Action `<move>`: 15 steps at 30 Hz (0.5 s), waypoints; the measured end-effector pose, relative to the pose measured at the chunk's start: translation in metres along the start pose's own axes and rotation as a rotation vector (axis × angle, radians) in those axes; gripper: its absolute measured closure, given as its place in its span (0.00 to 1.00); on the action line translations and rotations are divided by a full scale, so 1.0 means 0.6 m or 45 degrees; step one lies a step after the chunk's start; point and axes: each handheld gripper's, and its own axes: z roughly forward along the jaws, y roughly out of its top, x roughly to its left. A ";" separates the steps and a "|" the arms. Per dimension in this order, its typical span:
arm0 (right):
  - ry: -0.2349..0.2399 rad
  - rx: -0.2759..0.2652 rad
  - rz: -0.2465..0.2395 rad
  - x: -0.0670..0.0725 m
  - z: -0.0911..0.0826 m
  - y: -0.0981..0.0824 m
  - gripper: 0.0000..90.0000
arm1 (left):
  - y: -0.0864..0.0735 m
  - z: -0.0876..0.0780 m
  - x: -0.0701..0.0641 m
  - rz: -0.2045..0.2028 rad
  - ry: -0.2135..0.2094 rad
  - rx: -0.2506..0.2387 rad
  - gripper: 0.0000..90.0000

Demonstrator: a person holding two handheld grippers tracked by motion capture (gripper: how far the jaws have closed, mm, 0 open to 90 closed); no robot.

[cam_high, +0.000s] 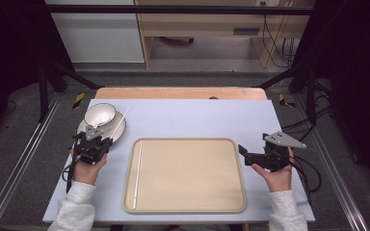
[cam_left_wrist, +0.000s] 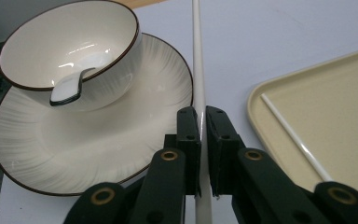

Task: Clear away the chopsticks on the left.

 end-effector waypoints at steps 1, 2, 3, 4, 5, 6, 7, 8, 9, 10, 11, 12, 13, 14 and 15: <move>0.000 -0.002 0.000 -0.001 -0.001 0.000 0.04 | 0.001 -0.004 -0.004 -0.001 0.003 -0.008 0.94; 0.000 -0.002 0.000 -0.001 -0.001 0.000 0.04 | 0.001 -0.009 -0.009 -0.007 0.008 -0.018 0.94; 0.000 -0.005 0.002 -0.001 -0.001 0.000 0.04 | 0.001 -0.018 -0.018 -0.014 0.005 -0.038 0.94; 0.000 -0.005 0.002 -0.001 -0.001 0.000 0.04 | 0.001 -0.018 -0.018 -0.014 0.005 -0.038 0.94; -0.001 -0.006 0.001 -0.001 -0.002 0.000 0.04 | 0.001 -0.023 -0.024 -0.020 0.010 -0.045 0.94; -0.001 -0.007 0.004 -0.001 -0.002 0.000 0.04 | 0.001 -0.028 -0.029 -0.027 0.008 -0.056 0.94; -0.002 -0.007 0.000 -0.001 -0.002 0.000 0.04 | 0.001 -0.033 -0.033 -0.029 0.008 -0.061 0.94; -0.002 -0.007 0.000 -0.001 -0.002 0.000 0.04 | 0.002 -0.038 -0.038 -0.032 0.011 -0.070 0.94; -0.002 -0.008 0.002 -0.001 -0.002 0.001 0.04 | 0.001 -0.044 -0.044 -0.041 0.013 -0.081 0.94; -0.001 -0.010 0.007 0.000 -0.003 0.001 0.04 | 0.001 -0.047 -0.047 -0.049 0.014 -0.088 0.94; -0.001 -0.010 0.007 0.000 -0.003 0.001 0.04 | 0.000 -0.051 -0.051 -0.050 0.020 -0.091 0.94; -0.002 -0.011 0.008 -0.001 -0.004 0.001 0.04 | 0.000 -0.054 -0.056 -0.055 0.029 -0.098 0.94; -0.003 -0.015 0.007 -0.001 -0.004 0.001 0.04 | -0.001 -0.057 -0.060 -0.059 0.038 -0.099 0.94; -0.001 -0.016 0.006 -0.002 -0.005 0.001 0.04 | -0.002 -0.060 -0.063 -0.072 0.036 -0.103 0.94; -0.004 -0.015 0.011 -0.002 -0.005 0.001 0.04 | -0.003 -0.063 -0.066 -0.085 0.034 -0.105 0.94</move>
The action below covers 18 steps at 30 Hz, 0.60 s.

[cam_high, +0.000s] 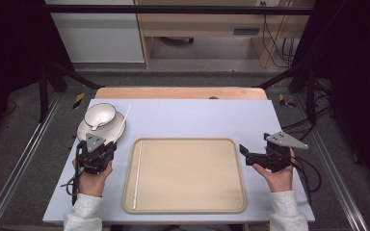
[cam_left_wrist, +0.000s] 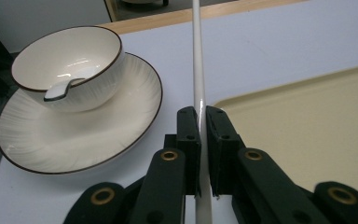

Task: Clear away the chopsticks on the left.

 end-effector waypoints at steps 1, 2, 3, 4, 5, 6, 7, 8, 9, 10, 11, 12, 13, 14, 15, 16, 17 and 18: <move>0.002 -0.002 0.000 0.000 0.000 0.000 0.04 | -0.002 -0.003 -0.004 -0.005 0.003 -0.001 0.94; 0.003 -0.002 0.000 0.000 0.000 0.000 0.04 | -0.007 -0.009 -0.012 -0.026 -0.001 -0.007 0.94; 0.003 -0.004 -0.003 0.000 0.000 0.000 0.04 | -0.007 -0.009 -0.012 -0.026 -0.001 -0.007 0.94; 0.003 -0.004 -0.003 0.000 0.000 0.000 0.04 | -0.009 -0.012 -0.015 -0.027 0.006 -0.007 0.94; 0.003 -0.005 -0.004 0.000 -0.001 0.000 0.04 | -0.011 -0.015 -0.018 -0.035 0.018 -0.012 0.94; 0.006 -0.003 -0.005 0.001 -0.001 0.000 0.04 | -0.014 -0.020 -0.025 -0.055 0.024 -0.016 0.94; 0.006 -0.003 -0.005 0.001 -0.001 0.000 0.04 | -0.014 -0.020 -0.025 -0.055 0.024 -0.016 0.94; 0.009 -0.003 -0.005 0.001 -0.001 0.000 0.04 | -0.017 -0.023 -0.033 -0.071 0.034 -0.017 0.94; 0.009 -0.003 -0.005 0.001 -0.001 0.000 0.04 | -0.017 -0.023 -0.033 -0.071 0.034 -0.017 0.94; 0.009 -0.003 -0.006 0.001 -0.001 0.000 0.04 | -0.019 -0.025 -0.037 -0.082 0.035 -0.017 0.94; 0.009 -0.003 -0.005 0.001 -0.001 0.000 0.04 | -0.021 -0.026 -0.041 -0.093 0.036 -0.017 0.94; 0.009 -0.005 -0.005 0.001 -0.001 0.000 0.04 | -0.023 -0.027 -0.045 -0.106 0.037 -0.018 0.94; 0.011 -0.006 -0.005 0.000 -0.001 0.001 0.04 | -0.026 -0.028 -0.049 -0.119 0.035 -0.023 0.94; 0.013 -0.007 -0.001 0.001 -0.001 0.001 0.04 | -0.030 -0.029 -0.053 -0.129 0.034 -0.026 0.94; 0.014 -0.007 -0.001 0.001 -0.001 0.001 0.04 | -0.034 -0.029 -0.058 -0.137 0.037 -0.030 0.94; 0.015 -0.003 -0.002 0.001 -0.001 0.000 0.04 | -0.037 -0.028 -0.063 -0.137 0.034 -0.031 0.94; 0.015 -0.003 -0.002 0.001 -0.001 0.000 0.04 | -0.041 -0.026 -0.067 -0.136 0.035 -0.028 0.94; 0.017 -0.002 -0.004 0.002 0.000 0.000 0.04 | -0.044 -0.025 -0.071 -0.140 0.037 -0.025 0.94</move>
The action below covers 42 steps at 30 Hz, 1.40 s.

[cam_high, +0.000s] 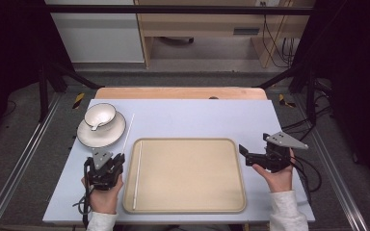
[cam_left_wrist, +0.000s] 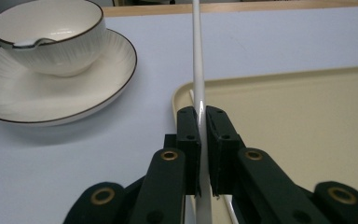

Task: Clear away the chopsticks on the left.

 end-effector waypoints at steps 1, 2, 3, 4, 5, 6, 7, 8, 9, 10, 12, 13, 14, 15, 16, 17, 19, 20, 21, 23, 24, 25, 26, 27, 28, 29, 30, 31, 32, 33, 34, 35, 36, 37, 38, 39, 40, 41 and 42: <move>-0.001 0.005 -0.006 0.000 0.000 0.000 0.04 | -0.004 0.000 -0.002 -0.011 -0.004 0.000 0.94; 0.000 0.006 -0.005 0.001 0.001 0.000 0.04 | -0.008 0.000 -0.003 -0.024 -0.009 -0.001 0.94; -0.001 0.007 -0.006 0.001 0.001 0.000 0.04 | -0.013 0.000 -0.006 -0.031 -0.009 -0.001 0.94; -0.001 0.005 -0.004 0.001 0.000 0.000 0.04 | -0.017 0.000 -0.008 -0.036 -0.010 -0.002 0.94; -0.002 0.003 -0.004 0.000 0.000 0.000 0.04 | -0.022 0.001 -0.010 -0.045 -0.010 -0.002 0.94; -0.003 0.005 -0.005 0.000 0.000 0.000 0.04 | -0.026 0.001 -0.011 -0.056 -0.012 -0.002 0.94; -0.002 0.005 -0.005 0.001 0.000 0.000 0.04 | -0.031 0.002 -0.013 -0.067 -0.013 0.002 0.94; -0.002 0.005 -0.005 0.001 0.000 0.000 0.04 | -0.035 0.002 -0.015 -0.080 -0.016 0.001 0.94; -0.001 0.007 -0.004 0.001 0.001 0.000 0.04 | -0.043 0.003 -0.020 -0.099 -0.019 0.003 0.94; -0.004 0.006 -0.007 0.001 0.001 -0.001 0.04 | -0.043 0.003 -0.020 -0.099 -0.019 0.003 0.94; -0.003 0.009 -0.008 0.001 0.001 -0.001 0.04 | -0.049 0.005 -0.026 -0.104 -0.020 0.004 0.94; -0.002 0.008 -0.005 0.002 0.002 -0.001 0.04 | -0.052 0.006 -0.029 -0.104 -0.020 0.007 0.94; -0.003 0.008 -0.007 0.002 0.003 -0.001 0.04 | -0.054 0.007 -0.031 -0.108 -0.026 0.010 0.94; -0.002 0.010 -0.005 0.002 0.003 -0.001 0.04 | -0.057 0.009 -0.034 -0.116 -0.030 0.010 0.94; -0.001 0.012 -0.004 0.003 0.004 -0.001 0.04 | -0.061 0.011 -0.041 -0.122 -0.041 0.015 0.94; -0.001 0.012 -0.004 0.003 0.004 -0.001 0.04 | -0.061 0.011 -0.041 -0.122 -0.041 0.015 0.94; -0.001 0.014 -0.006 0.003 0.004 -0.002 0.04 | -0.065 0.014 -0.048 -0.117 -0.058 0.019 0.94; -0.001 0.015 -0.006 0.003 0.004 -0.002 0.04 | -0.068 0.015 -0.053 -0.115 -0.065 0.022 0.94; -0.001 0.015 -0.006 0.003 0.004 -0.002 0.04 | -0.071 0.017 -0.057 -0.111 -0.068 0.028 0.94; 0.000 0.014 -0.006 0.003 0.004 -0.002 0.05 | -0.076 0.020 -0.064 -0.111 -0.078 0.038 0.94; 0.000 0.016 -0.007 0.003 0.004 -0.002 0.04 | -0.078 0.021 -0.067 -0.102 -0.080 0.047 0.94; 0.000 0.016 -0.008 0.003 0.005 -0.002 0.05 | -0.080 0.022 -0.071 -0.097 -0.081 0.051 0.94; 0.001 0.016 -0.010 0.003 0.005 -0.002 0.05 | -0.082 0.023 -0.074 -0.093 -0.081 0.054 0.94; -0.001 0.015 -0.007 0.004 0.005 -0.002 0.05 | -0.083 0.024 -0.077 -0.086 -0.084 0.061 0.94; -0.001 0.015 -0.008 0.004 0.005 -0.002 0.05 | -0.085 0.025 -0.080 -0.082 -0.086 0.062 0.94; 0.004 0.017 -0.004 0.004 0.006 -0.002 0.05 | -0.087 0.027 -0.083 -0.078 -0.090 0.066 0.94; 0.004 0.017 -0.004 0.004 0.006 -0.002 0.05 | -0.088 0.028 -0.086 -0.073 -0.095 0.073 0.94; 0.003 0.021 -0.010 0.004 0.006 -0.002 0.05 | -0.089 0.031 -0.089 -0.068 -0.097 0.082 0.94; 0.004 0.022 -0.010 0.005 0.007 -0.003 0.05 | -0.090 0.032 -0.091 -0.061 -0.097 0.090 0.94; 0.003 0.022 -0.008 0.005 0.007 -0.003 0.05 | -0.091 0.033 -0.093 -0.058 -0.097 0.095 0.94; 0.002 0.023 -0.012 0.005 0.008 -0.003 0.05 | -0.092 0.035 -0.095 -0.049 -0.090 0.102 0.94; 0.002 0.023 -0.012 0.005 0.008 -0.003 0.05 | -0.094 0.036 -0.097 -0.045 -0.088 0.109 0.94; 0.003 0.024 -0.011 0.005 0.008 -0.003 0.05 | -0.095 0.038 -0.099 -0.048 -0.088 0.119 0.94; 0.004 0.025 -0.012 0.005 0.009 -0.003 0.05 | -0.096 0.040 -0.100 -0.047 -0.086 0.129 0.94; 0.004 0.026 -0.013 0.005 0.009 -0.003 0.05 | -0.097 0.041 -0.100 -0.045 -0.086 0.134 0.94; 0.006 0.025 -0.011 0.005 0.009 -0.003 0.05 | -0.099 0.042 -0.101 -0.047 -0.084 0.144 0.94; 0.007 0.026 -0.011 0.006 0.009 -0.003 0.05 | -0.100 0.043 -0.101 -0.038 -0.084 0.156 0.94; 0.005 0.028 -0.014 0.005 0.010 -0.004 0.05 | -0.101 0.045 -0.101 -0.035 -0.080 0.160 0.94; 0.005 0.028 -0.014 0.005 0.010 -0.004 0.05 | -0.102 0.046 -0.102 -0.037 -0.079 0.163 0.94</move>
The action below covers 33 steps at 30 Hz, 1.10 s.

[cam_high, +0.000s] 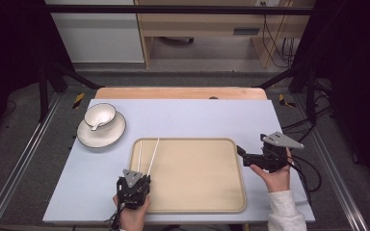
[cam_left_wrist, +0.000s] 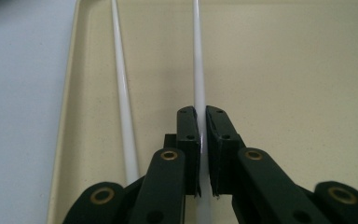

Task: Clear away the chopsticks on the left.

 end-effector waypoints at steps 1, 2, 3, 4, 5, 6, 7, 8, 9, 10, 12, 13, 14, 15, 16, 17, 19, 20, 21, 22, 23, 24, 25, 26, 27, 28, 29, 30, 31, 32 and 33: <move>0.000 0.001 0.000 0.000 0.000 0.000 0.05 | 0.000 0.001 -0.001 0.003 0.004 0.004 0.94; -0.001 0.001 -0.001 0.000 0.000 0.000 0.05 | -0.001 0.001 -0.001 0.006 0.007 0.006 0.94; -0.001 0.003 -0.002 0.000 0.000 0.000 0.05 | -0.001 0.001 -0.001 0.006 0.005 0.006 0.94; 0.002 0.004 0.002 0.000 0.001 -0.001 0.05 | -0.001 0.002 -0.002 0.003 0.008 0.011 0.94; -0.001 0.005 -0.003 0.000 0.002 -0.001 0.05 | 0.000 0.003 -0.002 0.005 0.007 0.020 0.94; 0.000 0.005 -0.001 0.001 0.003 -0.001 0.05 | 0.000 0.004 -0.003 -0.005 0.007 0.019 0.94; 0.002 0.012 -0.006 0.002 0.004 -0.002 0.05 | 0.000 0.004 -0.003 0.000 0.009 0.024 0.94; 0.002 0.012 -0.006 0.002 0.004 -0.002 0.05 | 0.001 0.005 -0.003 0.002 0.012 0.033 0.94; 0.002 0.012 -0.004 0.002 0.005 -0.002 0.05 | 0.001 0.007 -0.004 -0.003 0.015 0.034 0.94; 0.004 0.013 -0.004 0.002 0.006 -0.002 0.05 | 0.002 0.007 -0.004 0.001 0.017 0.037 0.94; 0.003 0.012 -0.004 0.002 0.006 -0.002 0.05 | 0.004 0.007 -0.004 0.006 0.017 0.048 0.94; 0.003 0.012 -0.004 0.002 0.006 -0.002 0.05 | 0.004 0.008 -0.004 0.000 0.017 0.045 0.94; 0.001 0.012 -0.002 0.002 0.006 -0.002 0.05 | 0.004 0.008 -0.005 0.000 0.018 0.048 0.94; 0.001 0.012 -0.002 0.002 0.006 -0.002 0.05 | 0.005 0.008 -0.005 0.006 0.022 0.048 0.94; 0.000 0.013 -0.002 0.002 0.006 -0.002 0.05 | 0.005 0.008 -0.006 0.010 0.026 0.048 0.93; 0.000 0.013 -0.002 0.002 0.006 -0.002 0.05 | 0.005 0.008 -0.006 0.020 0.029 0.054 0.93; 0.004 0.015 -0.001 0.002 0.006 -0.002 0.05 | 0.005 0.008 -0.006 0.019 0.030 0.054 0.93; 0.004 0.015 -0.001 0.002 0.006 -0.002 0.05 | 0.005 0.008 -0.006 0.011 0.029 0.049 0.93; 0.000 0.014 -0.004 0.002 0.006 -0.002 0.05 | 0.005 0.008 -0.006 0.011 0.028 0.051 0.93; 0.000 0.014 -0.004 0.002 0.006 -0.002 0.05 | 0.005 0.008 -0.006 0.011 0.028 0.051 0.93; 0.001 0.012 0.000 0.002 0.006 -0.002 0.05 | 0.005 0.008 -0.006 0.014 0.029 0.051 0.93; -0.001 0.013 -0.003 0.001 0.005 -0.002 0.05 | 0.005 0.008 -0.006 0.015 0.029 0.051 0.93; -0.002 0.013 -0.004 0.001 0.005 -0.002 0.05 | 0.005 0.008 -0.006 0.015 0.029 0.051 0.93; -0.002 0.013 -0.005 0.000 0.005 -0.002 0.05 | 0.005 0.008 -0.006 0.016 0.027 0.051 0.93; -0.002 0.012 -0.004 0.000 0.005 -0.002 0.05 | 0.005 0.008 -0.006 0.015 0.023 0.052 0.93; -0.001 0.012 -0.003 0.000 0.004 -0.002 0.05 | 0.006 0.009 -0.005 0.012 0.018 0.053 0.93; -0.002 0.012 -0.003 0.000 0.004 -0.002 0.05 | 0.006 0.009 -0.005 0.012 0.015 0.053 0.93; -0.001 0.013 -0.004 0.000 0.004 -0.002 0.05 | 0.006 0.009 -0.004 0.013 0.008 0.054 0.93; 0.000 0.012 -0.003 0.000 0.004 -0.002 0.05 | 0.007 0.009 -0.004 0.013 0.002 0.054 0.92; -0.002 0.010 -0.003 0.000 0.003 -0.002 0.05 | 0.007 0.009 -0.003 0.013 -0.009 0.056 0.91; -0.003 0.007 -0.003 -0.001 0.003 -0.002 0.05 | 0.007 0.009 -0.003 0.015 -0.015 0.055 0.90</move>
